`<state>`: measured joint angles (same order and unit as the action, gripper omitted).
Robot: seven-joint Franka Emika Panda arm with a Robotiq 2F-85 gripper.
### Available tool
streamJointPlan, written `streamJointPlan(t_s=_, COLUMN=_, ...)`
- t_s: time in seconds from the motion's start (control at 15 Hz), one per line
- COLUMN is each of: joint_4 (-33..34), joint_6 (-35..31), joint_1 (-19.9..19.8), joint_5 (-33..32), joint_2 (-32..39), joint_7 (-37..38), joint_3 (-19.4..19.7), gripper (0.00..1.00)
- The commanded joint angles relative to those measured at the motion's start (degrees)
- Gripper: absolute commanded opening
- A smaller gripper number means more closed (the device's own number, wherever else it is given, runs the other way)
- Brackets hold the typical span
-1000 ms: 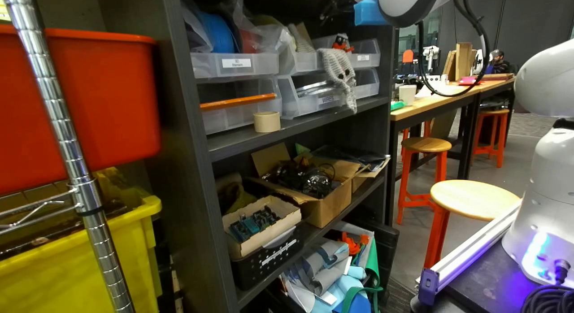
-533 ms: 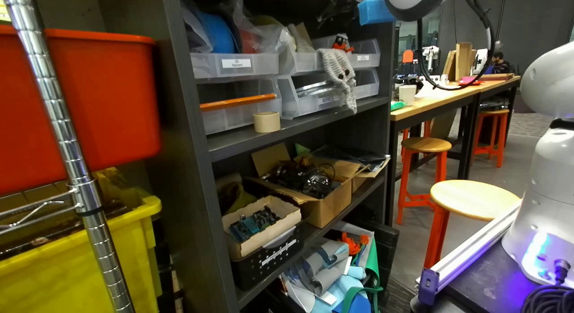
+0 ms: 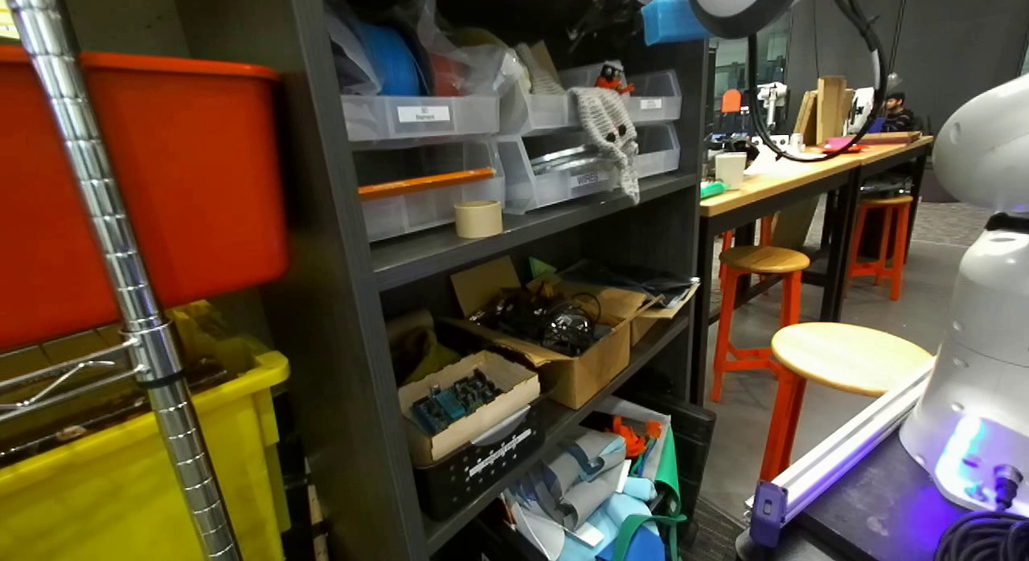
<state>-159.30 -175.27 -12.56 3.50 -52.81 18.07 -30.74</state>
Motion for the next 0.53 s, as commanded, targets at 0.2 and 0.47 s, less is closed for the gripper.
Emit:
streamJointPlan(t_s=0.2, joint_4=2.42, joint_6=3.96, joint_1=-3.18, joint_5=-5.28, joint_2=0.52, joint_7=-2.32, joint_3=-0.11, gripper=1.0)
streamJointPlan(t_s=0.47, joint_4=3.22, joint_6=9.8, joint_1=-2.68, joint_5=-9.19, joint_2=0.78, joint_7=-5.48, joint_3=2.5, gripper=1.0)
